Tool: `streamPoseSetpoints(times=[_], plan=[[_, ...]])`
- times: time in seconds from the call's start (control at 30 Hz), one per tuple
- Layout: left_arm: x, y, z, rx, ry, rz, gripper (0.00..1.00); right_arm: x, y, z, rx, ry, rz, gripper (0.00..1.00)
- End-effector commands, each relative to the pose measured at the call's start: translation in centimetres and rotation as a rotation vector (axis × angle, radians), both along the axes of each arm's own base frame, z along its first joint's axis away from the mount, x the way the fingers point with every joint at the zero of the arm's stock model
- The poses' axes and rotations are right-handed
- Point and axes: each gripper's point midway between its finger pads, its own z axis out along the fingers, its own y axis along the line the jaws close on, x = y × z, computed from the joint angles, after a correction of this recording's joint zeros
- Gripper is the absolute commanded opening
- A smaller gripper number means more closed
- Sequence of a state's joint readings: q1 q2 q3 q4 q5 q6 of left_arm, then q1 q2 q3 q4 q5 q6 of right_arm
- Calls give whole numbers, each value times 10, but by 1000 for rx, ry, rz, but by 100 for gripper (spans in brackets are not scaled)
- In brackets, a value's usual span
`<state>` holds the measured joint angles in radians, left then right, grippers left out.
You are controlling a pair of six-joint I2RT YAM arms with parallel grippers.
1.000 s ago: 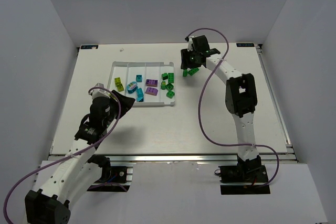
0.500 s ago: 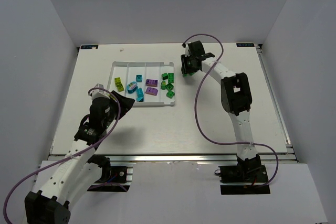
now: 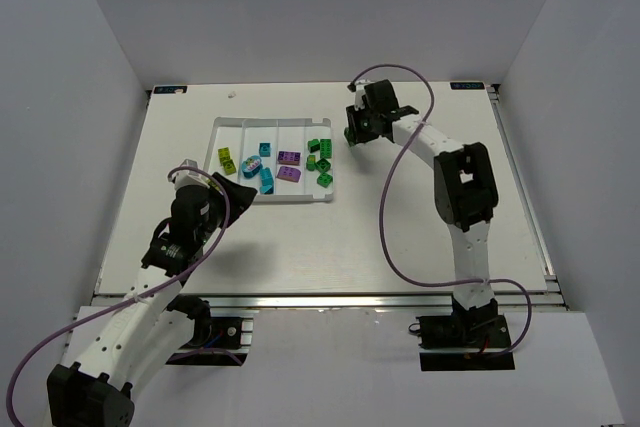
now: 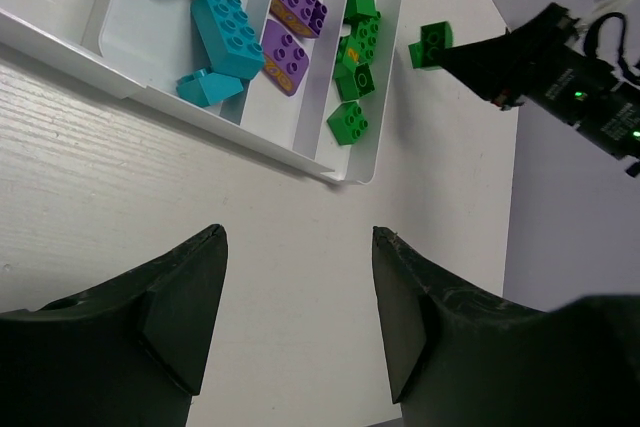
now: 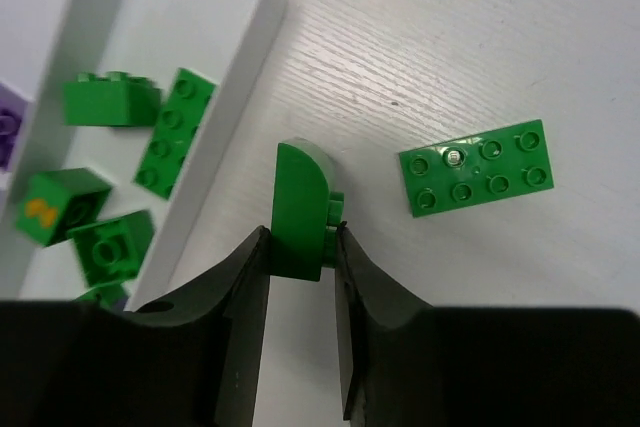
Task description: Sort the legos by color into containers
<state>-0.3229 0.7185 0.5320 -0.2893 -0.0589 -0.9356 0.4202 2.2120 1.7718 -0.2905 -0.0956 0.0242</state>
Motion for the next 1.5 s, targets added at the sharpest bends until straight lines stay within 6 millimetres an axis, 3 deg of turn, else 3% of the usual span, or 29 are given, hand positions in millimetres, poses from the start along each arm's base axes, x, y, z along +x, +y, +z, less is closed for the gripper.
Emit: streamPoseSetpoints(times=[0.0, 0.1, 0.2, 0.47, 0.67, 0.73, 0.77, 0.9, 1.0, 1.13, 1.2, 1.27, 1.37, 1.47], plan=[[3, -3, 4, -4, -28, -12, 69, 7, 27, 107, 169, -247, 108, 0], [3, -4, 3, -4, -26, -16, 69, -4, 41, 114, 200, -240, 164, 0], [3, -3, 5, -4, -29, -17, 69, -8, 51, 105, 194, -211, 181, 0], [-3, 1, 6, -7, -29, 1, 69, 13, 80, 87, 223, -151, 180, 0], [-5, 3, 7, -6, -31, 7, 69, 23, 80, 65, 175, -161, 163, 21], [-4, 2, 7, -5, -29, 5, 69, 24, 81, 58, 164, -159, 170, 33], [-4, 2, 7, -5, -29, 4, 69, 24, 81, 56, 159, -160, 174, 44], [-2, 1, 7, -3, -28, 0, 69, 22, 83, 58, 163, -161, 191, 67], [-1, 1, 9, -5, -32, 0, 69, 22, 81, 71, 157, -198, 223, 70], [-3, 2, 9, -2, -32, 2, 69, 18, 69, 92, 114, -284, 398, 75], [-3, 2, 10, -2, -36, 5, 69, 8, 62, 93, 101, -284, 487, 71], [-4, 2, 9, -3, -36, 2, 69, 13, 44, 80, 16, -303, 516, 70], [-3, 1, 8, -7, -37, -2, 69, 33, 3, 54, -161, -286, 405, 72], [-2, 0, 7, -9, -37, -6, 69, 44, -27, 37, -233, -226, 300, 86]])
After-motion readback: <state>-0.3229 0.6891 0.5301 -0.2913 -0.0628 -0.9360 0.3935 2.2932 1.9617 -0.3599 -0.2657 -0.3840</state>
